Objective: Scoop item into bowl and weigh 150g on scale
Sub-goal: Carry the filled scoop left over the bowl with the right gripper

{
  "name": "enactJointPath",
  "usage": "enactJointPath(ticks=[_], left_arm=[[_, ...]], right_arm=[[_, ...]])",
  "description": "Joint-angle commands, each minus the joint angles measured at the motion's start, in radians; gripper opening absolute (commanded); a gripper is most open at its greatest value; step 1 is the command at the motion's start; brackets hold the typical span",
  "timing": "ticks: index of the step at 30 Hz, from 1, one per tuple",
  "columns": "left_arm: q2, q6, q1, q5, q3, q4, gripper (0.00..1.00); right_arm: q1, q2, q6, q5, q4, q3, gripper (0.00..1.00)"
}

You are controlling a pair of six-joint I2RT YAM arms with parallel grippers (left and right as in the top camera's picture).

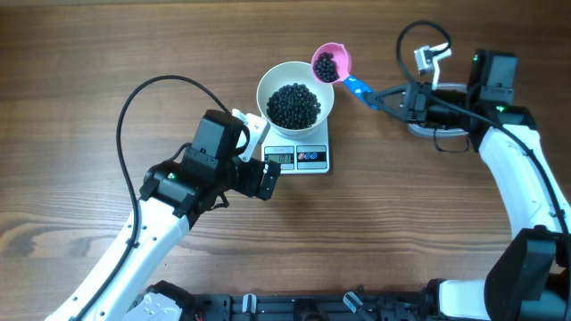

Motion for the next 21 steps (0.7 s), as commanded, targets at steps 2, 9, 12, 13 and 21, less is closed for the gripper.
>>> enactJointPath(ticks=[2, 9, 12, 13, 21], left_arm=[[0.004, -0.003, -0.005, -0.008, 0.019, 0.003, 1.00], [0.004, -0.003, -0.005, -0.009, 0.019, 0.003, 1.00], [0.004, -0.003, -0.005, -0.008, 0.019, 0.003, 1.00], [0.004, -0.003, -0.005, -0.008, 0.019, 0.003, 1.00], [0.004, -0.003, -0.005, -0.009, 0.019, 0.003, 1.00]], right_arm=[[0.056, 0.013, -0.099, 0.100, 0.005, -0.003, 0.04], [0.151, 0.013, -0.240, 0.304, -0.068, -0.003, 0.04], [0.193, 0.013, -0.303, 0.377, -0.118, -0.003, 0.04], [0.203, 0.013, -0.312, 0.387, -0.125, -0.003, 0.04], [0.267, 0.006, -0.365, 0.485, -0.128, -0.003, 0.04]])
